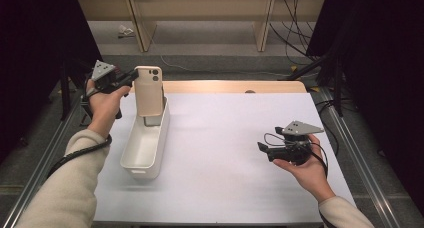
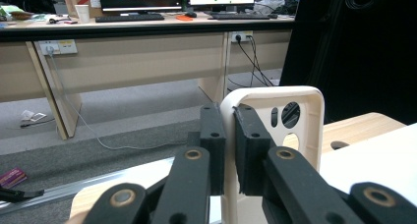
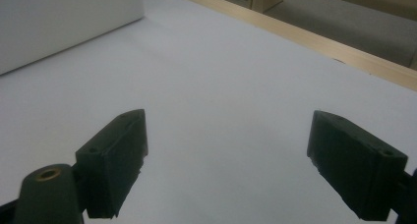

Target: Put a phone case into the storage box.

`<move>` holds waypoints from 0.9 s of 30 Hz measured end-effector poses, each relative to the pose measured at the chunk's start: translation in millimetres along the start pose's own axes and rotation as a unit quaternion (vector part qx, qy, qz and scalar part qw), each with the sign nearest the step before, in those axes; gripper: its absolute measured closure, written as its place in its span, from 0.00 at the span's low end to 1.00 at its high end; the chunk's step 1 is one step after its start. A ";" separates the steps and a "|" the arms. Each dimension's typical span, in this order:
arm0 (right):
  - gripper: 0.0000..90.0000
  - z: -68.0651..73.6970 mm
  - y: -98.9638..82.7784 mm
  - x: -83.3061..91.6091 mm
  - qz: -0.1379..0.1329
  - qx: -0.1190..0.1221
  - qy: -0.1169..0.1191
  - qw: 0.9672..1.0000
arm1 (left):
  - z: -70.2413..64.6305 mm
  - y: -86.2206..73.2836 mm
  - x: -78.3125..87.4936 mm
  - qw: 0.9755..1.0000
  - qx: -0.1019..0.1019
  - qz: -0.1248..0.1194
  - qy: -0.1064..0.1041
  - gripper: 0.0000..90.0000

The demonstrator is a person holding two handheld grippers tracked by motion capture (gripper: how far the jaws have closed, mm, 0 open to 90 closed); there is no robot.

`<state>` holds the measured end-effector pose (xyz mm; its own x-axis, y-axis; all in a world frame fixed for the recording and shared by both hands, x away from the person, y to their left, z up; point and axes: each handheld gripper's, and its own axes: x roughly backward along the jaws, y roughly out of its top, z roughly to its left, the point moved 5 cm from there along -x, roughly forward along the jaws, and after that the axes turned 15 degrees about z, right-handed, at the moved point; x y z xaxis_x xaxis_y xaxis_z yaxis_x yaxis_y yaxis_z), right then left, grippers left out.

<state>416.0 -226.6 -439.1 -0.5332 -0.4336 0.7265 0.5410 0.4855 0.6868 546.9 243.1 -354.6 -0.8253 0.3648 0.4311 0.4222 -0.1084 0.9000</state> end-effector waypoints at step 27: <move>0.18 -0.7 0.4 0.1 -0.003 -0.002 0.000 1.000 | 3.6 -10.0 -12.9 1.000 0.001 0.010 -0.001 0.93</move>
<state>416.5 -227.0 -438.7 -0.5354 -0.4366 0.7230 0.5404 0.4808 0.6905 554.7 242.8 -369.4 -0.8161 0.3637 0.4491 0.4393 -0.1145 0.8910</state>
